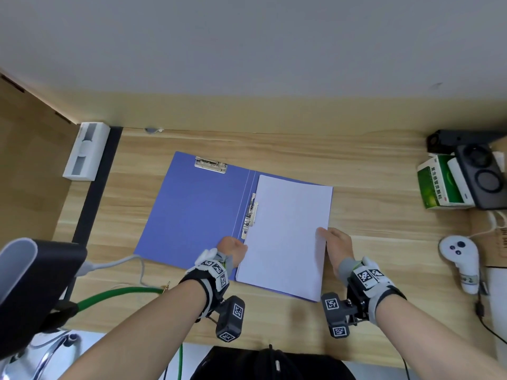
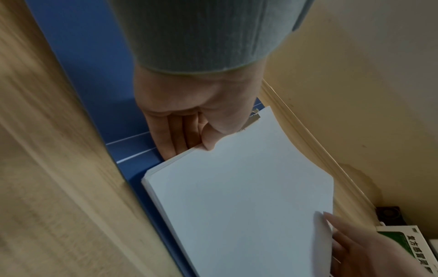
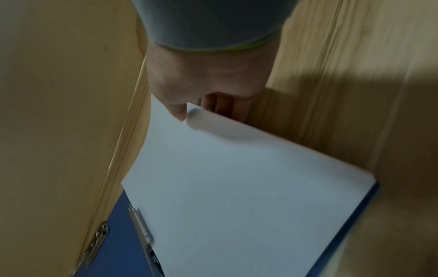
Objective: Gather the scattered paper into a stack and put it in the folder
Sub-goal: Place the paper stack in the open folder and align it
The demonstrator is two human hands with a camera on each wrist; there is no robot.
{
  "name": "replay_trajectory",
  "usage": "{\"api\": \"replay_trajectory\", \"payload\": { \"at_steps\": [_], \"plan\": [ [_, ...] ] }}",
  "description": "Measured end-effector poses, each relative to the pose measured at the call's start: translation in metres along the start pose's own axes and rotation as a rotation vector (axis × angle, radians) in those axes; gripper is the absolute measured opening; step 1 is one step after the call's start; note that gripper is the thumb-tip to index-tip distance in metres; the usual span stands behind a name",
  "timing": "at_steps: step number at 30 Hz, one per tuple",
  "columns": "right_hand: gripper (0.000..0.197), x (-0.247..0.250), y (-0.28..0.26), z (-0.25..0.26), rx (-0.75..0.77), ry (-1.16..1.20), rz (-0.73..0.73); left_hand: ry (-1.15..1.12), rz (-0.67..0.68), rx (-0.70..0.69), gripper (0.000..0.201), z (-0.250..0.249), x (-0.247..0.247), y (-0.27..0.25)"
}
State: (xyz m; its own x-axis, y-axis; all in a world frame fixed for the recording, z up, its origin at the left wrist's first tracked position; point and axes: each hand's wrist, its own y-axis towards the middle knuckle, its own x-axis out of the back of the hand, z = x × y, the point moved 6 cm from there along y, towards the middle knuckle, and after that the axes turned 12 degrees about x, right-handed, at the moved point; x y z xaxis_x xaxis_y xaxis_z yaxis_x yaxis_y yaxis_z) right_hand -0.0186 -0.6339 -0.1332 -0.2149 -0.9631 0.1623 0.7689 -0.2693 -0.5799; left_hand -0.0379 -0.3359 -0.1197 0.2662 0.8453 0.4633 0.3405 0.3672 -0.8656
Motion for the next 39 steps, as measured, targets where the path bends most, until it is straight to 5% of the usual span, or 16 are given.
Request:
{"api": "replay_trajectory", "payload": {
  "at_steps": [4, 11, 16, 20, 26, 31, 39],
  "plan": [
    [0.037, 0.007, 0.0, -0.004, 0.031, -0.093, -0.077, 0.089, -0.019, -0.056, 0.021, -0.008, 0.002, -0.005],
    [0.032, 0.009, 0.005, 0.006, 0.074, -0.299, -0.187, 0.548, -0.164, -0.251, 0.02, -0.037, 0.02, -0.016],
    [0.026, 0.007, 0.004, 0.004, 0.012, -0.264, -0.164, 0.289, -0.28, -0.336, 0.029, -0.072, 0.037, 0.002],
    [0.035, 0.01, 0.008, -0.001, 0.02, -0.269, -0.171, 0.129, -0.146, -0.388, 0.051, -0.103, 0.027, 0.018],
    [0.035, 0.012, 0.011, 0.001, 0.006, -0.323, -0.188, -0.152, -0.161, -0.403, 0.019, -0.114, 0.038, 0.016],
    [0.035, 0.011, 0.007, 0.003, 0.003, -0.326, -0.207, -0.252, 0.011, -0.348, 0.038, -0.089, 0.048, 0.011],
    [0.035, 0.008, 0.005, 0.007, 0.013, -0.313, -0.212, -0.396, 0.187, -0.373, 0.018, -0.06, 0.04, 0.005]
  ]
}}
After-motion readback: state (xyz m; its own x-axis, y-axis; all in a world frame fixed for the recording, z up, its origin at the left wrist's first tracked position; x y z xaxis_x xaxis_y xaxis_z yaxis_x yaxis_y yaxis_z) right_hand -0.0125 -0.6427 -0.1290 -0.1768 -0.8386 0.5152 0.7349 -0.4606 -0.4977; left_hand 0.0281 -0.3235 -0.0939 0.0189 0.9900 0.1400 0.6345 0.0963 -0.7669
